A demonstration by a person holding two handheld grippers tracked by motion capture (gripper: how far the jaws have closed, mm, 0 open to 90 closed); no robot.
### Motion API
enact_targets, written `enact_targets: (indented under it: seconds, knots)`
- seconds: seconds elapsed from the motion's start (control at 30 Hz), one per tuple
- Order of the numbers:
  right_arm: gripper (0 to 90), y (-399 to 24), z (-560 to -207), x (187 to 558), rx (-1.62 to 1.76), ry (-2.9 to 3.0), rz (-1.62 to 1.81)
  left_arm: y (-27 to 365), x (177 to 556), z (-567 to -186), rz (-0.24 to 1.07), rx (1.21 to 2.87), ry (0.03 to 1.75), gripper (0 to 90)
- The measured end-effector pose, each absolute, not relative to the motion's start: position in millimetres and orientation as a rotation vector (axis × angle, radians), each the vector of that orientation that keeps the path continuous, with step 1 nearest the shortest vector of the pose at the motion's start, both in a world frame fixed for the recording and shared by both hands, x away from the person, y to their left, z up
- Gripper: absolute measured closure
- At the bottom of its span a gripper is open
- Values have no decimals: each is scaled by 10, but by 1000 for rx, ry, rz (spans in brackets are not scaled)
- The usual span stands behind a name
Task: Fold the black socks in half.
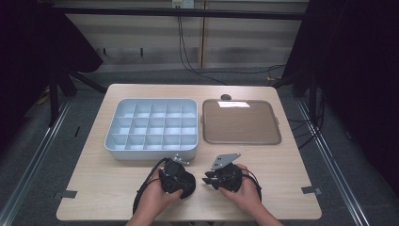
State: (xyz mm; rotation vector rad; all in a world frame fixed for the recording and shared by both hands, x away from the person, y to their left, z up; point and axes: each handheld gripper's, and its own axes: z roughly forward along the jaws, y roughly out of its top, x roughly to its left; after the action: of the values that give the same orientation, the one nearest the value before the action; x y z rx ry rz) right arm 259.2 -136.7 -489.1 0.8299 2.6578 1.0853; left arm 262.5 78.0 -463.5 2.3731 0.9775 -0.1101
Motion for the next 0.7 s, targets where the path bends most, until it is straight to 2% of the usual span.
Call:
enact_targets:
  seconds: [0.23,0.7]
  knots:
    - [741,-1374,-4891,2601,823,2657,1083,817,2653,-4574,-183,2344,1005,720]
    - [740,-1324,-4892,2591,812,2672,1078,877,2677,-4423,-178,2324,996,669]
